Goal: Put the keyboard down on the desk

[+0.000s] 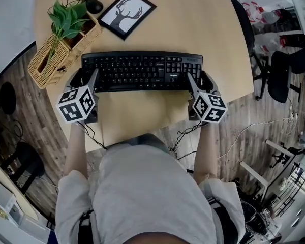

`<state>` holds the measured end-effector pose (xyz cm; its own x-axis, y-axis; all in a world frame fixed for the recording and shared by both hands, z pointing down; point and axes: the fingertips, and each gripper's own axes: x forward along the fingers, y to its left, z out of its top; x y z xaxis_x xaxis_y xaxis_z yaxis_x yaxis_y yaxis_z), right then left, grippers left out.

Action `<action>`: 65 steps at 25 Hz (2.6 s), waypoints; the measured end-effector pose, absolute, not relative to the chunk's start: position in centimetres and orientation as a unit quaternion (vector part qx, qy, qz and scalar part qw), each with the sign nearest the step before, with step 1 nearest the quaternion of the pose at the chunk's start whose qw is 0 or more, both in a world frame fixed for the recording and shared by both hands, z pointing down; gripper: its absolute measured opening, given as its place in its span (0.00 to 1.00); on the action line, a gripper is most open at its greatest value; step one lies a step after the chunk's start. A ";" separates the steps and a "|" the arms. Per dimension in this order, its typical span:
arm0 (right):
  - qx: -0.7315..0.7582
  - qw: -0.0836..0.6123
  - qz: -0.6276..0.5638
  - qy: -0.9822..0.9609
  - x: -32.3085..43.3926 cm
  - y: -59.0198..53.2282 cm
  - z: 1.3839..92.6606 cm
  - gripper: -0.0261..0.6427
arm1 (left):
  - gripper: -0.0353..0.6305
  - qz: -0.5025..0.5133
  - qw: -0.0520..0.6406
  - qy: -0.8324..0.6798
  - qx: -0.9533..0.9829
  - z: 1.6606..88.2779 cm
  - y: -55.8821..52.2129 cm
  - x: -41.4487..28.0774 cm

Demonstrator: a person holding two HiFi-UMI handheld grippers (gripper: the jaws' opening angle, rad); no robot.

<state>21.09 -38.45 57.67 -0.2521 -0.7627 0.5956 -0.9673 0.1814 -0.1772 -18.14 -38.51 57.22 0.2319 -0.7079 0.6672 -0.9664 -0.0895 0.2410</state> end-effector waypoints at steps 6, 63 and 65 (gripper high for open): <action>0.575 0.206 0.281 -0.740 20.8 -39.0 59.4 0.42 | 0.43 0.207 0.348 -0.584 0.703 59.1 -38.7 -18.4; 0.578 0.104 0.100 -0.803 18.8 -30.5 42.6 0.06 | 0.07 0.078 0.092 -0.674 0.728 39.3 -28.4 -17.7; 0.575 0.092 0.093 -0.808 18.7 -29.6 41.4 0.06 | 0.07 0.068 0.080 -0.677 0.728 38.0 -27.4 -17.6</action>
<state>18.69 -29.62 41.39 -0.3226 -0.9115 0.2552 -0.9456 0.3222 -0.0446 -17.56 -27.43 38.02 0.0727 -0.9753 0.2085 -0.9973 -0.0692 0.0242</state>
